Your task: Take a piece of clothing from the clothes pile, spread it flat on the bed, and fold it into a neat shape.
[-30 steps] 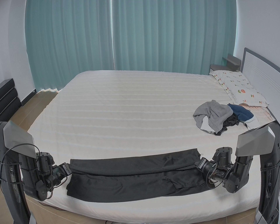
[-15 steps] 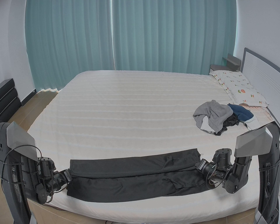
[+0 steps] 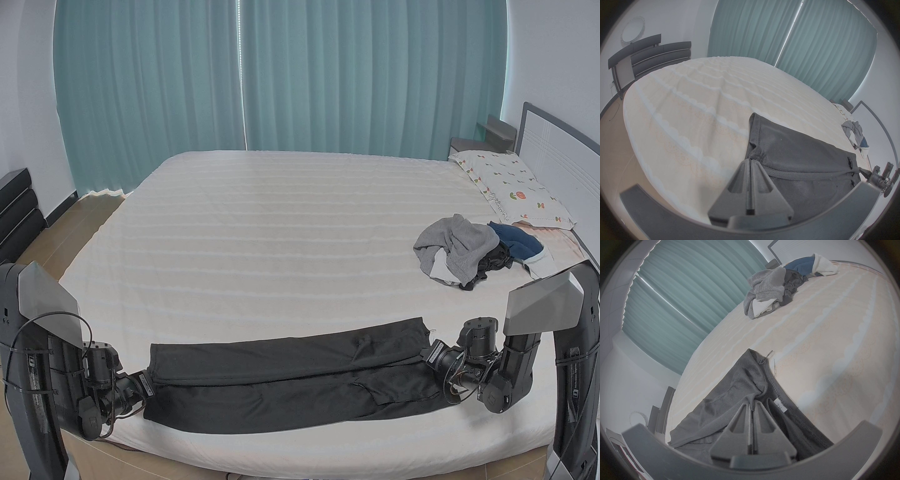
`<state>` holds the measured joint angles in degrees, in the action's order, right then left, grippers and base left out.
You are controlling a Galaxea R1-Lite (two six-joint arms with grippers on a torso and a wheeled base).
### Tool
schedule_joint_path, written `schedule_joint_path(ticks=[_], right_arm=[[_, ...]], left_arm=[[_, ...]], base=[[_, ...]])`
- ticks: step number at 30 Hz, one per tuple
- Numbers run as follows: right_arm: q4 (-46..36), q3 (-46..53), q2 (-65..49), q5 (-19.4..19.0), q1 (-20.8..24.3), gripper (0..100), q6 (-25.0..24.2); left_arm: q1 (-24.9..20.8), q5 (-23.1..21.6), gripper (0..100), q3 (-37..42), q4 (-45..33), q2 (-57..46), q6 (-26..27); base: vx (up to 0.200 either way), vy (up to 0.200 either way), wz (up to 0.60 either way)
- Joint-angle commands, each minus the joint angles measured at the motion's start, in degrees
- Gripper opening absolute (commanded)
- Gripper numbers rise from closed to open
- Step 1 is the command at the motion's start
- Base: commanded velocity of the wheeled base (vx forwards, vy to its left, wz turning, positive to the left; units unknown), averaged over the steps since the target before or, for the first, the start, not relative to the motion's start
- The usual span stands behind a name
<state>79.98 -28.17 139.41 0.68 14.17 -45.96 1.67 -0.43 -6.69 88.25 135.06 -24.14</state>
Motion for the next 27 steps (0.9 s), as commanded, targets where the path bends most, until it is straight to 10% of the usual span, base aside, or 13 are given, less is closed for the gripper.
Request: schedule_joint_path(ticks=[1, 14, 27], right_arm=[[0.09, -0.04, 0.51, 0.02, 0.07, 100, 0.34], [-0.09, 0.75, -9.25, -0.24, -1.07, 100, 0.43], [-0.09, 0.84, -5.55, -9.82, -4.67, 100, -2.91]], left_arm=[[-0.53, 0.08, 100, 0.19, 0.08, 0.73, -0.03], [0.26, -0.89, 100, -0.34, 0.43, -0.59, -0.91], [4.39, -12.49, 100, -2.62, -0.71, -4.10, -9.17]], base=[[0.000, 0.000, 0.00], [0.000, 0.000, 0.00], [0.000, 0.000, 0.00]])
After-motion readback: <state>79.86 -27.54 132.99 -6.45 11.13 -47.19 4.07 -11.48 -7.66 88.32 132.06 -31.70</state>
